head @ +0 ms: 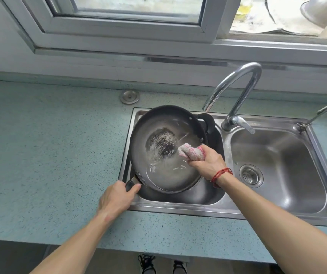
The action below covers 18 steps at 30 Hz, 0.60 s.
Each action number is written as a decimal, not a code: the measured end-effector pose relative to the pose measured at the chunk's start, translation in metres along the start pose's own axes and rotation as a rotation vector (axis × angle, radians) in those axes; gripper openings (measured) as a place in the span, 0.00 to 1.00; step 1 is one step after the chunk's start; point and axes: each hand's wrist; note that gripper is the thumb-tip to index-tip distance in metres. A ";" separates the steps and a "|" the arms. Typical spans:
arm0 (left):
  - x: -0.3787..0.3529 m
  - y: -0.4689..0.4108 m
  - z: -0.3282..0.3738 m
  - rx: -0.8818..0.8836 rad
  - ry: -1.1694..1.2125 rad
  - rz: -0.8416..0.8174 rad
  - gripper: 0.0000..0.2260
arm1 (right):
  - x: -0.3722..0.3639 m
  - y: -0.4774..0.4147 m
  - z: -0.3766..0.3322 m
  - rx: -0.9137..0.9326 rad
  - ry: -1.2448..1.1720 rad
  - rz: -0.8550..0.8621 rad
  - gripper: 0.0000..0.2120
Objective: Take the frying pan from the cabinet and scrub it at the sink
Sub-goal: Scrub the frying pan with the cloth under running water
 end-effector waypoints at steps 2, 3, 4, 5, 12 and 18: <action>0.004 0.000 0.003 -0.020 -0.051 0.025 0.25 | 0.002 0.000 -0.001 -0.003 -0.007 0.005 0.12; 0.006 -0.001 0.004 -0.030 -0.072 0.033 0.25 | 0.002 0.000 -0.001 -0.007 -0.010 0.004 0.12; 0.007 -0.001 0.004 -0.037 -0.085 0.043 0.25 | 0.003 0.000 -0.001 -0.010 -0.012 0.004 0.12; 0.007 -0.001 0.003 -0.041 -0.093 0.054 0.25 | 0.003 0.000 -0.001 -0.010 -0.018 0.004 0.11; 0.011 0.004 0.002 -0.026 -0.060 0.106 0.26 | 0.003 -0.001 0.005 -0.029 -0.063 -0.004 0.10; 0.021 0.009 0.009 -0.069 -0.075 0.164 0.24 | 0.002 0.002 0.006 -0.070 -0.116 -0.007 0.12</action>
Point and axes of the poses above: each hand's wrist, its own y-axis away from the middle knuckle, its own x-axis out of the back of the hand, z = x × y, and after that the axes turned 9 degrees about y, right-handed
